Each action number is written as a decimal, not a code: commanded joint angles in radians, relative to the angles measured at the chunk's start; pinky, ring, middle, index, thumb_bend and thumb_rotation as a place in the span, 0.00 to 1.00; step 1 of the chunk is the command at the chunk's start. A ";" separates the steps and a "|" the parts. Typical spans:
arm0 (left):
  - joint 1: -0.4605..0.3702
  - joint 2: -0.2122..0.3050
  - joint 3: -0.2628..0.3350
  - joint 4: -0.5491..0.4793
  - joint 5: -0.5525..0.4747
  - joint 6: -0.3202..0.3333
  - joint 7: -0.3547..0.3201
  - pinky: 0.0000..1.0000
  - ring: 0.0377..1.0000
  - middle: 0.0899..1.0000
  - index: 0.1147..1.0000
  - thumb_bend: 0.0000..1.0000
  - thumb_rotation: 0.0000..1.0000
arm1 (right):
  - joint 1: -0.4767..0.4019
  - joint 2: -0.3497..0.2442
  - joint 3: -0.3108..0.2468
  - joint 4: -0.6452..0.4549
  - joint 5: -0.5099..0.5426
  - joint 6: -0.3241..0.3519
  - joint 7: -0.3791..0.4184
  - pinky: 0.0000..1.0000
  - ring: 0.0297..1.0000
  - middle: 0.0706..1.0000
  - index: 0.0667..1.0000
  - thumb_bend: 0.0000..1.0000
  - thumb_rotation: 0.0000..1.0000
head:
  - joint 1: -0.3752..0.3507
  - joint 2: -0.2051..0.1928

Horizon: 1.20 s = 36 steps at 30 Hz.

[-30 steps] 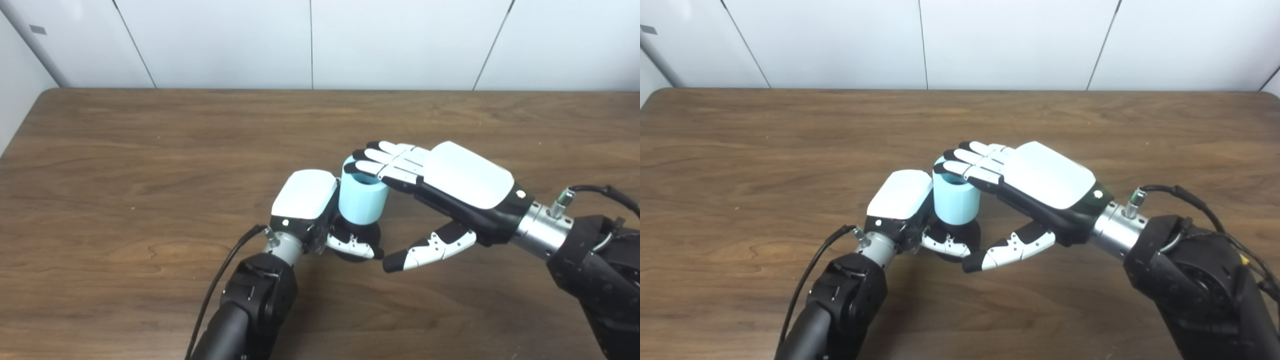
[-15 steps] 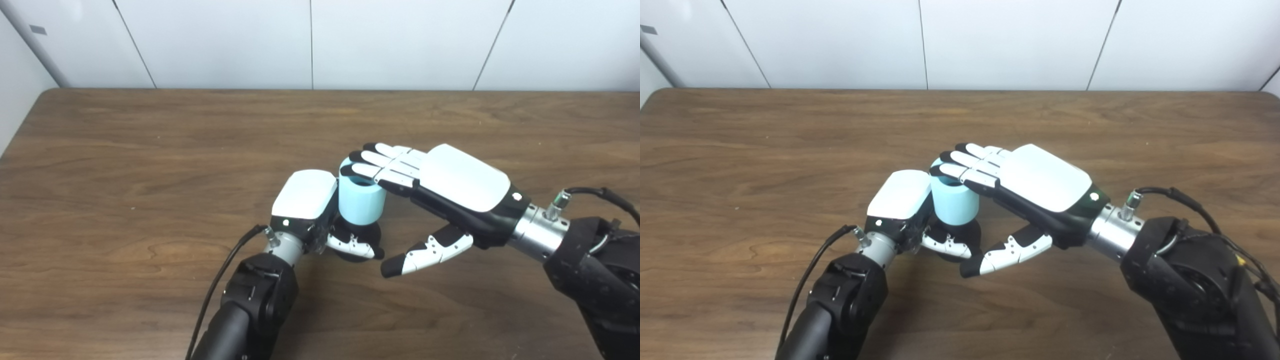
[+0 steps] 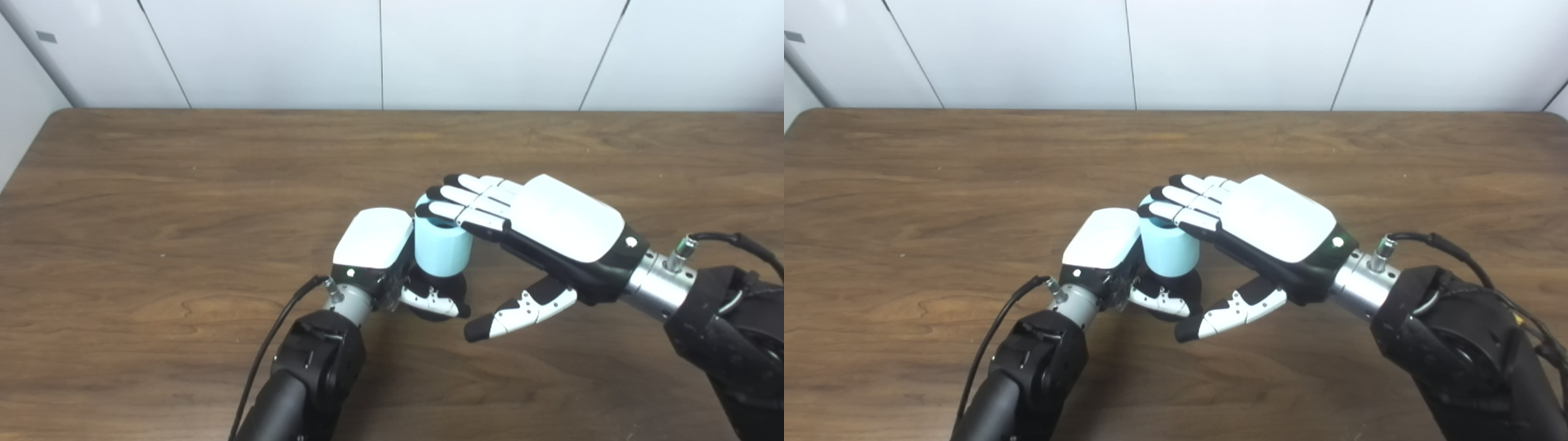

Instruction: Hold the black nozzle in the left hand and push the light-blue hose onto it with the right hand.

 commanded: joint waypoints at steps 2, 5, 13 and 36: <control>0.012 0.005 0.001 -0.004 0.006 0.007 -0.033 0.85 0.67 0.47 0.40 0.52 0.00 | 0.008 -0.034 0.004 0.016 -0.009 0.001 0.037 0.92 0.97 0.93 0.87 0.61 0.88 | 0.001 0.002; 0.011 0.005 0.000 -0.004 0.014 0.007 -0.034 0.85 0.66 0.47 0.40 0.52 0.00 | 0.018 -0.040 0.004 0.029 -0.008 -0.002 0.034 0.93 0.96 0.92 0.87 0.60 0.86 | 0.001 0.002; 0.008 0.006 0.002 -0.005 0.016 0.010 -0.043 0.86 0.67 0.47 0.40 0.52 0.00 | 0.046 -0.053 0.010 0.059 -0.017 -0.014 0.007 0.92 0.96 0.92 0.87 0.60 0.85 | -0.001 0.003; 0.000 0.011 0.014 -0.010 0.014 0.003 -0.055 0.85 0.67 0.48 0.39 0.52 0.00 | 0.062 -0.052 0.041 0.084 -0.011 -0.023 -0.030 0.93 0.95 0.92 0.87 0.60 0.85 | 0.000 0.003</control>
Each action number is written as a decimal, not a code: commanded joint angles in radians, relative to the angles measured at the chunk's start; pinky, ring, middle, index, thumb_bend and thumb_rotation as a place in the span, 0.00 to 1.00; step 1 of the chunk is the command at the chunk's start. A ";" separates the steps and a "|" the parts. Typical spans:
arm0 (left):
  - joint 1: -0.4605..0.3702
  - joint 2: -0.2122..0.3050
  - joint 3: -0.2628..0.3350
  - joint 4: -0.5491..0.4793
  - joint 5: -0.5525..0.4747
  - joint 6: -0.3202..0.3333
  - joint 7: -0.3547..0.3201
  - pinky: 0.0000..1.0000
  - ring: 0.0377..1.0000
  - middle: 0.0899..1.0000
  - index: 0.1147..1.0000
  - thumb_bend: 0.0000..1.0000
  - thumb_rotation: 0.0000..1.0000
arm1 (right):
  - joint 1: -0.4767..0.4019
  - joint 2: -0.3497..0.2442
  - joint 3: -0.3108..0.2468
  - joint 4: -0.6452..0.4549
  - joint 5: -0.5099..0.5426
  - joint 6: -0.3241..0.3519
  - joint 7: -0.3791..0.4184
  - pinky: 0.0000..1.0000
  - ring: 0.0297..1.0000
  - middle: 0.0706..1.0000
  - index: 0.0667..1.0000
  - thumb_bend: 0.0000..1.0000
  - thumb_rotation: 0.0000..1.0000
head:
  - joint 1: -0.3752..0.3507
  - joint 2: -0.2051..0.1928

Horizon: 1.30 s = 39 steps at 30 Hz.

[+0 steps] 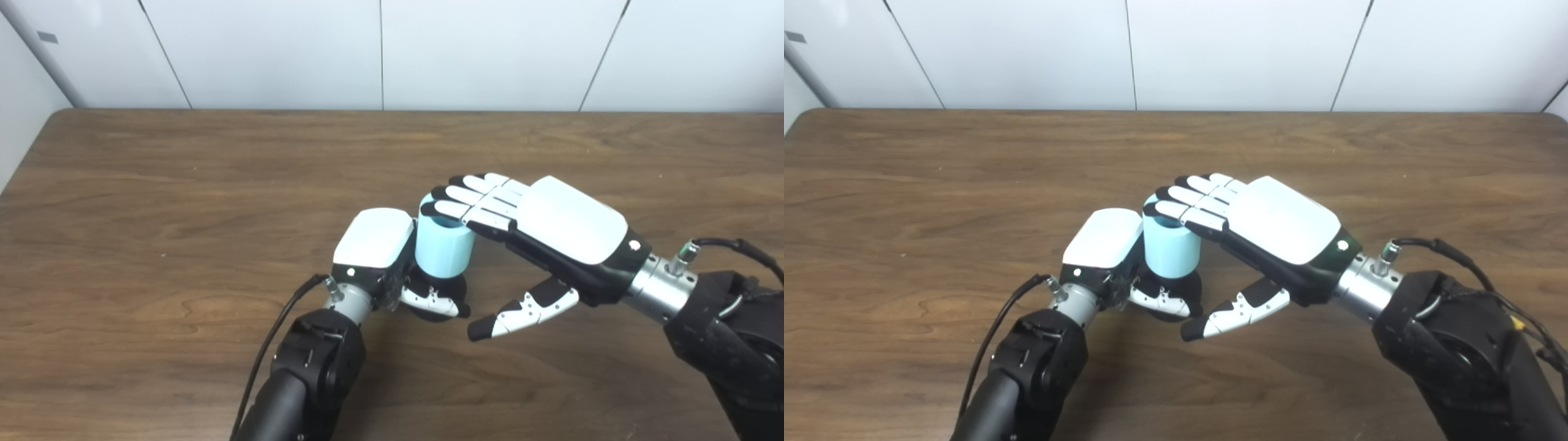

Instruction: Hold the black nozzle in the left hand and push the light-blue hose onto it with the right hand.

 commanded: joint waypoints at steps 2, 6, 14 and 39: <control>0.004 0.011 0.001 -0.008 0.011 0.003 -0.035 0.85 0.67 0.48 0.39 0.52 0.00 | 0.034 -0.035 0.032 0.042 -0.025 -0.009 0.060 0.93 0.95 0.92 0.87 0.59 0.85 | 0.001 0.003; 0.007 0.011 -0.002 -0.007 0.014 0.001 -0.034 0.85 0.67 0.48 0.39 0.52 0.00 | 0.041 -0.036 0.042 0.040 -0.027 -0.001 0.057 0.93 0.95 0.92 0.87 0.59 0.83 | 0.001 0.002; 0.006 0.007 -0.003 -0.006 0.015 0.003 -0.033 0.86 0.67 0.48 0.40 0.52 0.00 | 0.040 -0.042 0.044 0.038 -0.020 0.006 0.060 0.92 0.95 0.92 0.88 0.60 0.84 | 0.003 0.008; 0.006 0.008 -0.004 -0.013 0.022 0.004 -0.047 0.85 0.67 0.48 0.39 0.52 0.00 | 0.060 -0.048 0.048 0.034 -0.023 0.015 0.064 0.91 0.94 0.92 0.88 0.60 0.83 | 0.003 0.016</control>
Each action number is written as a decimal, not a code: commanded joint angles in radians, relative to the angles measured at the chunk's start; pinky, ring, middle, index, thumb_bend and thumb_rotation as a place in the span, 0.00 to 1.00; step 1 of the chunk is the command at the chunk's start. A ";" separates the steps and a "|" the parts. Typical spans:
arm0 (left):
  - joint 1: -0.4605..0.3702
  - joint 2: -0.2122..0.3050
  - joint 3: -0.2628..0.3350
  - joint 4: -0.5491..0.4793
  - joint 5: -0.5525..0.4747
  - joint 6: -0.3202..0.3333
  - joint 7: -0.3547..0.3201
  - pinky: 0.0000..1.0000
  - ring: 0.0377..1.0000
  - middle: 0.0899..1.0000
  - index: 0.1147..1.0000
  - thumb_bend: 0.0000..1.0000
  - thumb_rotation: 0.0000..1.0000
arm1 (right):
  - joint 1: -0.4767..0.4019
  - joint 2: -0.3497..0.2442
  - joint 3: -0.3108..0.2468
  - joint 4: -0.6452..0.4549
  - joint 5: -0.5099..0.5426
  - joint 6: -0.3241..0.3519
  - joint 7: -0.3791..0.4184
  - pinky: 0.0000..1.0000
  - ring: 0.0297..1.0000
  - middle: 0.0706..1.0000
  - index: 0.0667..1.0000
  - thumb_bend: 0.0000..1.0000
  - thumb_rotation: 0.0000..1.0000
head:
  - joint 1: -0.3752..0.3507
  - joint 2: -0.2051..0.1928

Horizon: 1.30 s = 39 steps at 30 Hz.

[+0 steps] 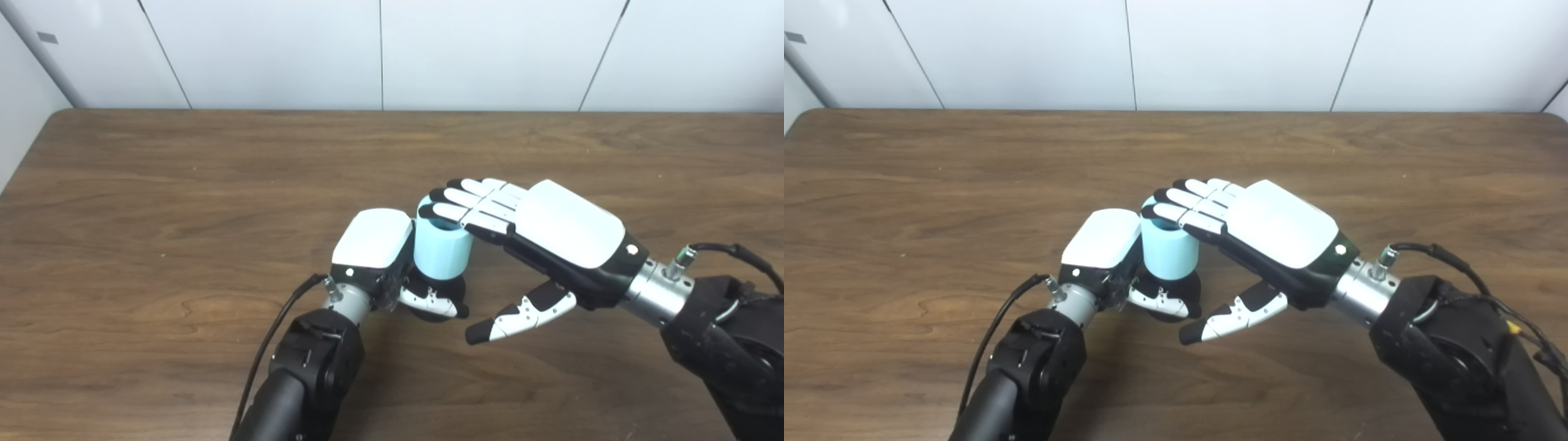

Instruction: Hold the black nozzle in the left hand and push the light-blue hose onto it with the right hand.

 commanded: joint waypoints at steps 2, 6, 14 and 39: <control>0.005 0.008 -0.003 -0.009 0.018 0.003 -0.033 0.85 0.67 0.48 0.40 0.52 0.00 | 0.046 -0.043 0.032 0.034 -0.022 0.013 0.088 0.91 0.95 0.92 0.88 0.60 0.83 | 0.002 0.002; 0.007 0.008 -0.004 -0.010 0.015 0.000 -0.030 0.85 0.67 0.48 0.40 0.52 0.00 | 0.051 -0.043 0.038 0.033 -0.025 0.015 0.095 0.92 0.95 0.93 0.88 0.60 0.83 | 0.000 0.003; 0.007 0.007 -0.004 -0.013 0.017 0.002 -0.035 0.85 0.67 0.48 0.40 0.52 0.00 | 0.069 -0.041 0.049 0.035 -0.029 0.024 0.098 0.92 0.96 0.94 0.89 0.59 0.81 | 0.002 0.004; 0.007 0.006 0.000 -0.012 0.009 0.001 -0.030 0.85 0.66 0.48 0.40 0.52 0.00 | 0.072 -0.046 0.070 0.067 -0.058 0.009 0.077 0.92 0.97 0.94 0.91 0.60 0.87 | 0.002 0.002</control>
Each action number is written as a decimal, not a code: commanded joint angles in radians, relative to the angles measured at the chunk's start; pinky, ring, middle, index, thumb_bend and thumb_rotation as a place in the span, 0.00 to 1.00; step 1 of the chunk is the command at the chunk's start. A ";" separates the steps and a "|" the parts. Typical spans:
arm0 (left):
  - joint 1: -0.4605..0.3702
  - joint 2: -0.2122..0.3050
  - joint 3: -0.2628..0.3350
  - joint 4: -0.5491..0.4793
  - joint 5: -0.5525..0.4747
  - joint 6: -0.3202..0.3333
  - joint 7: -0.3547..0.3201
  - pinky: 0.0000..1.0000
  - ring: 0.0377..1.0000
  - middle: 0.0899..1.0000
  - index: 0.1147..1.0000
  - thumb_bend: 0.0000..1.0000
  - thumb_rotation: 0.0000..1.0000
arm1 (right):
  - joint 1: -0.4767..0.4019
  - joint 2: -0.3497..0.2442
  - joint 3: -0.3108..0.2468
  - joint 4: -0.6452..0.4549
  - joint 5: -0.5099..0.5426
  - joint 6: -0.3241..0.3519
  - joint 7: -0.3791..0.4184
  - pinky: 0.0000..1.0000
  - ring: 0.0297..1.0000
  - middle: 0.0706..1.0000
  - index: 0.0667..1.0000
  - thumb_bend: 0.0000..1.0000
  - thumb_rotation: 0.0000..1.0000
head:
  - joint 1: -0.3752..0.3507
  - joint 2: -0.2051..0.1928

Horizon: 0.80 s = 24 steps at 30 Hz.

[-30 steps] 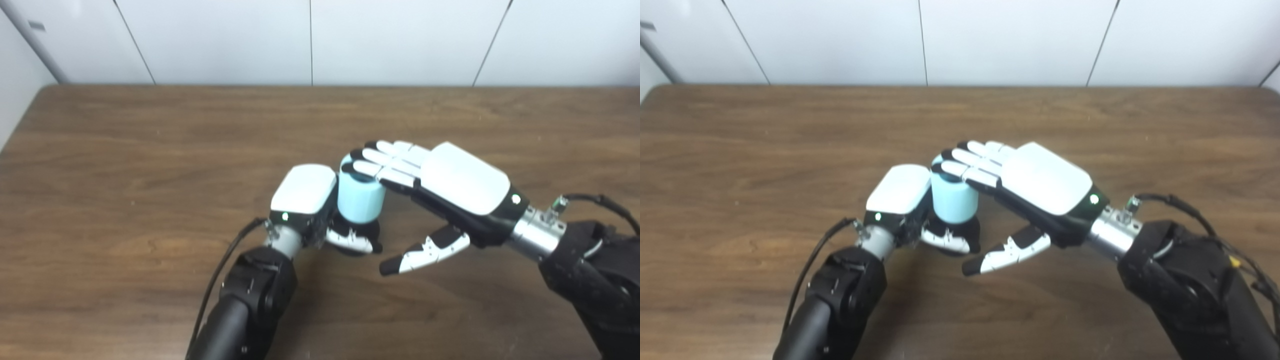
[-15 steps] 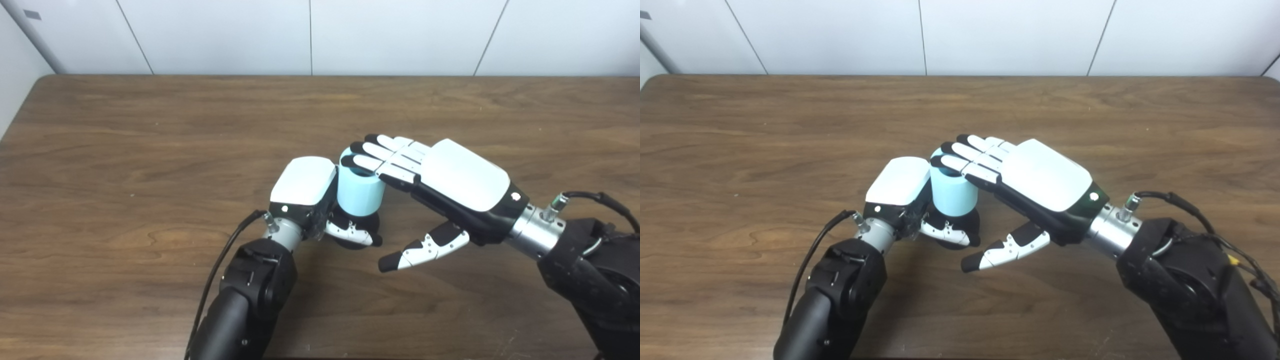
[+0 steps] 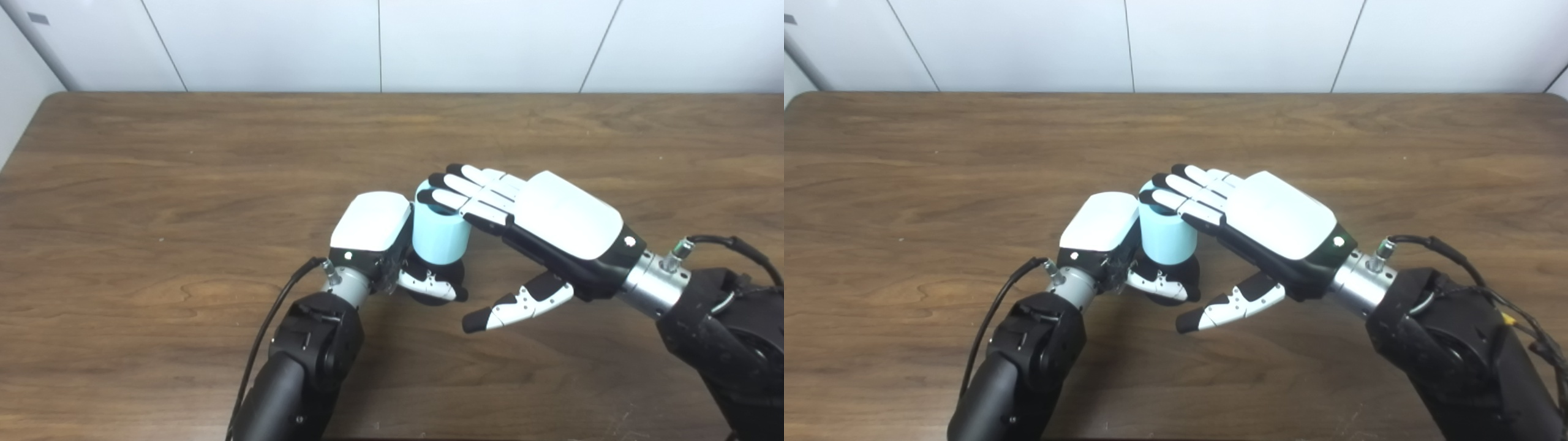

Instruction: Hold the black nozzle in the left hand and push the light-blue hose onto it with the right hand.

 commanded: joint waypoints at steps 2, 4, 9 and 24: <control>0.005 0.006 -0.003 -0.010 0.016 0.002 -0.030 0.85 0.66 0.47 0.40 0.52 0.00 | 0.046 -0.045 0.049 0.067 -0.049 0.002 0.106 0.92 0.97 0.94 0.90 0.60 0.87 | 0.000 0.001; 0.003 0.007 -0.003 -0.012 0.018 0.002 -0.034 0.85 0.66 0.47 0.40 0.52 0.00 | 0.046 -0.045 0.056 0.070 -0.056 0.001 0.107 0.92 0.98 0.94 0.90 0.60 0.87 | 0.000 0.001; 0.002 0.004 -0.003 -0.013 0.021 0.006 -0.040 0.85 0.67 0.48 0.39 0.52 0.00 | 0.046 -0.045 0.065 0.070 -0.057 0.008 0.110 0.93 0.98 0.94 0.90 0.61 0.87 | 0.002 0.002; -0.001 0.009 -0.004 -0.010 0.020 0.002 -0.036 0.85 0.67 0.48 0.40 0.52 0.00 | 0.047 -0.048 0.074 0.069 -0.058 0.014 0.114 0.93 0.97 0.94 0.90 0.61 0.89 | 0.000 0.004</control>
